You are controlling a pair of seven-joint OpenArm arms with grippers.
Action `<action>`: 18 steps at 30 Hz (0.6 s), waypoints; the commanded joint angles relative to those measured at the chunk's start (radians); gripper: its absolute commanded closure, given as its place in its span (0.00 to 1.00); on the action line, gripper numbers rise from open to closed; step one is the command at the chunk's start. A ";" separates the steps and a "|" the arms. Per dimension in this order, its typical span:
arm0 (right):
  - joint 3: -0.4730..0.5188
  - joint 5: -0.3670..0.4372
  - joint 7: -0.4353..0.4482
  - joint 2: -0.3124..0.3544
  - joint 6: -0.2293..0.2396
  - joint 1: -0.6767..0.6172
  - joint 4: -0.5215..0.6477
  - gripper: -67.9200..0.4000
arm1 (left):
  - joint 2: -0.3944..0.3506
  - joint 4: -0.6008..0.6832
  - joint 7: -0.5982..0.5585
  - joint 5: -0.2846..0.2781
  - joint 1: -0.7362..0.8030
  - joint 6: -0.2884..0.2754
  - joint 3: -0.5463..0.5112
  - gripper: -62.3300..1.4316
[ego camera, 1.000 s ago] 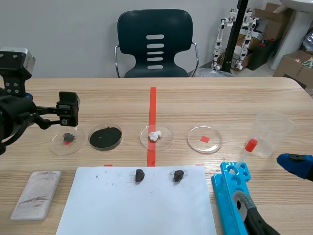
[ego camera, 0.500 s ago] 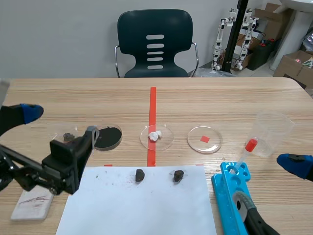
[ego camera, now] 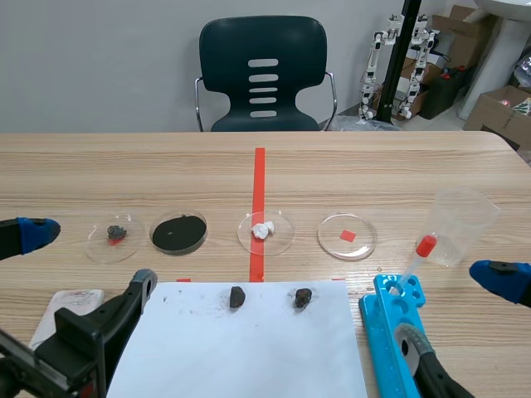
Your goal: Return to the home posture
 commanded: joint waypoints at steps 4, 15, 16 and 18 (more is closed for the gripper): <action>0.007 0.007 0.016 0.000 -0.003 0.003 0.006 0.30 | 0.004 0.022 -0.063 0.025 0.037 0.000 0.002 0.00; 0.007 0.007 0.016 0.000 -0.003 0.003 0.006 0.30 | 0.004 0.022 -0.065 0.061 0.037 -0.029 0.002 0.00; 0.007 0.007 0.016 0.000 -0.003 0.003 0.006 0.30 | 0.004 0.022 -0.065 0.061 0.037 -0.029 0.002 0.00; 0.007 0.007 0.016 0.000 -0.003 0.003 0.006 0.30 | 0.004 0.022 -0.065 0.061 0.037 -0.029 0.002 0.00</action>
